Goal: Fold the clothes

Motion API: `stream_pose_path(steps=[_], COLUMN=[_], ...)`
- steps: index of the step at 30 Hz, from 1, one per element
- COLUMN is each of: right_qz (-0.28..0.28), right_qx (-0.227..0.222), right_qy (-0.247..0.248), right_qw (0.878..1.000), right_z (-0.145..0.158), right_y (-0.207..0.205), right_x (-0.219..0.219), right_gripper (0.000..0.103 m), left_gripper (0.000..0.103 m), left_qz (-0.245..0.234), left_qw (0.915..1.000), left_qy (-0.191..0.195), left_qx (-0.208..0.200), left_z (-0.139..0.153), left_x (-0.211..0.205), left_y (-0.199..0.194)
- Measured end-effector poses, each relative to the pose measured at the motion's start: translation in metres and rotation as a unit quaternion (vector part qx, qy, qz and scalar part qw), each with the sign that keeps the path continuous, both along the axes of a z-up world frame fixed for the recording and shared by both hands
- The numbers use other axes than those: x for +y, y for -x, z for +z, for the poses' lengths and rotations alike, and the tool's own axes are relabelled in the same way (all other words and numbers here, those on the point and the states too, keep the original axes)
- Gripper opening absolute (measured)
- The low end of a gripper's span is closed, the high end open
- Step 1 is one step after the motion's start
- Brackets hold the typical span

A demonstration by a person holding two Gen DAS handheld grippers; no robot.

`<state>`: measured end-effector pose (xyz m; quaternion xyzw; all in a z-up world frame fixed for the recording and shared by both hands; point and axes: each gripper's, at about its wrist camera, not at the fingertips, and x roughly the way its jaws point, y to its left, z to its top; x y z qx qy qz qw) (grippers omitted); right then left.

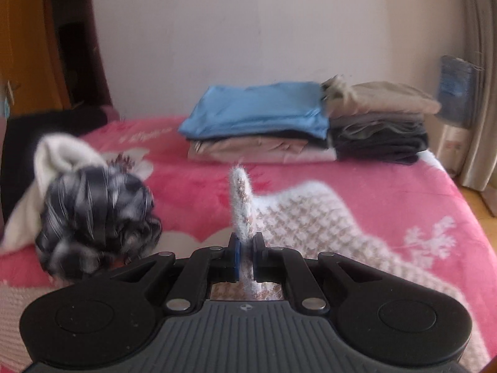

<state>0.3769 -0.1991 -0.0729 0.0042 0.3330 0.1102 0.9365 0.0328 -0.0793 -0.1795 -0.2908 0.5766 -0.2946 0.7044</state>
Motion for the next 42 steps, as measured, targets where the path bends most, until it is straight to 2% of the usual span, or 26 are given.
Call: stream_pose_path(steps=[2,5,7,8,9,12,13,15,18,20,22,23,25,28,30,34,38,40,42], right_qz=[0.003,-0.005,-0.017,-0.019,-0.016,-0.011,-0.011,-0.011,-0.030,-0.052,-0.074,-0.086,-0.116,-0.175,-0.208,-0.245,-0.237,-0.232,-0.240], right_qx=[0.007,0.020,0.054,0.072,0.076,0.061,0.058,0.043,0.023,0.021,0.026,0.028,0.031,0.052,0.076,0.097,0.109,0.117,0.124], right_qy=[0.019,0.079,0.115,0.130,0.148,0.204,0.201,0.173,0.114,0.063,0.025,0.010,-0.007,-0.041,-0.079,-0.136,-0.195,-0.223,-0.265], right_qw=[1.000,0.997,0.992,0.989,0.986,0.977,0.978,0.984,0.993,0.996,0.997,0.996,0.993,0.982,0.972,0.955,0.945,0.939,0.926], right_z=[-0.015,-0.045,-0.068,-0.079,-0.085,-0.079,-0.071,-0.047,-0.003,0.026,0.048,0.058,0.069,0.070,0.057,0.025,-0.001,-0.011,-0.021], right_y=[-0.007,-0.022,-0.034,-0.039,-0.038,-0.027,-0.018,0.011,0.065,0.111,0.165,0.194,0.259,0.343,0.388,0.443,0.455,0.450,0.445], right_x=[0.009,0.023,0.027,0.029,0.032,0.046,0.044,0.030,-0.017,-0.061,-0.112,-0.138,-0.189,-0.250,-0.280,-0.311,-0.320,-0.323,-0.330], right_gripper=[0.008,0.009,0.018,0.027,0.031,0.044,0.044,0.045,0.047,0.050,0.059,0.063,0.066,0.066,0.066,0.066,0.066,0.066,0.067], left_gripper=[0.002,0.002,0.002,0.003,0.002,0.002,0.003,0.003,0.002,0.002,0.003,0.003,0.003,0.003,0.003,0.003,0.007,0.014,0.017], left_qz=[0.000,0.001,0.001,0.002,0.003,0.007,0.007,0.007,0.010,0.002,0.003,0.004,0.010,0.022,0.031,0.038,0.050,0.056,0.061], left_qw=[1.0000,1.0000,0.9998,0.9997,0.9996,0.9991,0.9992,0.9993,0.9996,0.9999,0.9999,0.9998,0.9997,0.9994,0.9990,0.9972,0.9938,0.9920,0.9895], left_qy=[0.002,0.002,0.000,-0.001,0.000,0.005,0.005,0.002,-0.002,-0.009,-0.015,-0.018,-0.021,-0.026,-0.030,-0.060,-0.096,-0.111,-0.127], left_qx=[0.002,0.009,0.018,0.023,0.028,0.041,0.040,0.036,0.026,0.012,-0.004,-0.008,-0.012,-0.009,-0.006,-0.024,-0.026,-0.022,-0.032], left_z=[-0.001,-0.007,-0.011,-0.012,-0.014,-0.017,-0.017,-0.014,-0.011,-0.006,-0.002,-0.001,0.000,-0.003,-0.004,0.004,0.016,0.024,0.034], left_x=[0.000,-0.002,0.000,0.003,0.005,0.009,0.010,0.010,0.009,0.008,0.007,0.006,0.007,0.010,0.013,0.012,0.012,0.013,0.016], left_y=[0.000,0.002,0.000,-0.002,-0.003,-0.006,-0.006,-0.004,-0.001,0.003,0.008,0.010,0.012,0.014,0.016,0.022,0.027,0.028,0.031])
